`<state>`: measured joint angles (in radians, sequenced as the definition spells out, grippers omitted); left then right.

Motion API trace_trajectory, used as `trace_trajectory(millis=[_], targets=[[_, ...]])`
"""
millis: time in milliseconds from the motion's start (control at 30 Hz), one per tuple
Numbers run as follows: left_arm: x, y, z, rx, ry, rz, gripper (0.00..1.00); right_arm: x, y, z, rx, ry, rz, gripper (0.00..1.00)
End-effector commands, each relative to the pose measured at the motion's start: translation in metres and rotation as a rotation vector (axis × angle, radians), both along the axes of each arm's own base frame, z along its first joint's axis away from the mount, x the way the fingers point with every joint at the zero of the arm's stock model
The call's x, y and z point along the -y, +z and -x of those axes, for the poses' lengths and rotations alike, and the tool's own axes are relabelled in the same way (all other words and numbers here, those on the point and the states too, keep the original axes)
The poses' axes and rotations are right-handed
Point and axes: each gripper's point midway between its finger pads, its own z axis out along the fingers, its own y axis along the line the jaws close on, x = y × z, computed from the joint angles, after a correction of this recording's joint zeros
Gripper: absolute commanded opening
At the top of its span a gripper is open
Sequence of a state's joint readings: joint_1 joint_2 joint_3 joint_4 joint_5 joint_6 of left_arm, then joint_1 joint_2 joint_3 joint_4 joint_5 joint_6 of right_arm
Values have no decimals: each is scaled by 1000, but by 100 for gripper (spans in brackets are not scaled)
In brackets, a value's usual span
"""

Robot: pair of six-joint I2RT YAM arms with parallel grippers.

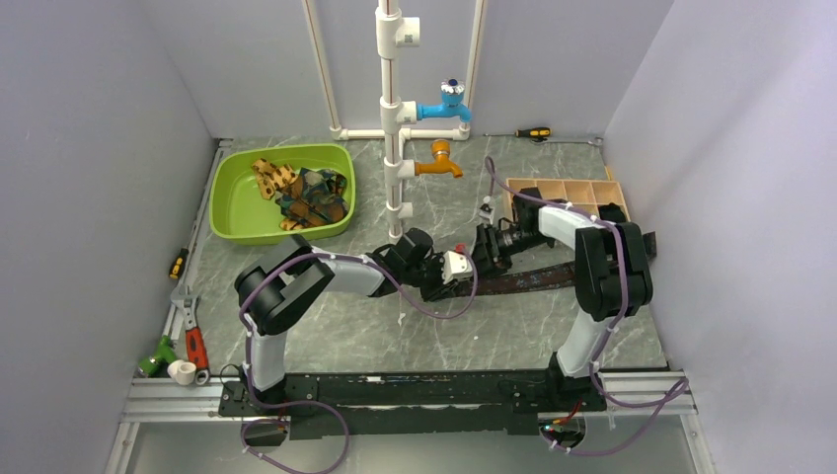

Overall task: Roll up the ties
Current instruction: Roll the tie at the center of the board.

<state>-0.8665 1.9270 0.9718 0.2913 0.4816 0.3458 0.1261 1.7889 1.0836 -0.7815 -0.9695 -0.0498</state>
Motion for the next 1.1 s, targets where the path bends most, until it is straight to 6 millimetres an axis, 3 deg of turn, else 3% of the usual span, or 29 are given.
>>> trace_trajectory(millis=[0,433,600,667,733,767,933,1067], targets=[[-87,-88,47,-245,65,-360,29,-18,-11,-6,-1,-28,-29,44],[-82,-84,44,-274,80,-337,29,-37,-53,-2,-41,43,39,40],[-81,-83,45,-282,73,-326,29,-34,-63,-2,-37,39,78,28],[-81,-82,46,-280,65,-321,30,-34,-64,-4,-35,39,83,18],[-80,-81,45,-282,66,-315,36,-32,-67,-2,-41,36,101,2],[-79,-79,43,-280,70,-299,46,-30,-71,-1,-44,39,119,0],[-79,-49,29,-241,101,-89,71,-14,-90,5,-58,48,212,0],[-76,-26,18,-139,102,48,74,-7,-100,6,-83,42,246,0]])
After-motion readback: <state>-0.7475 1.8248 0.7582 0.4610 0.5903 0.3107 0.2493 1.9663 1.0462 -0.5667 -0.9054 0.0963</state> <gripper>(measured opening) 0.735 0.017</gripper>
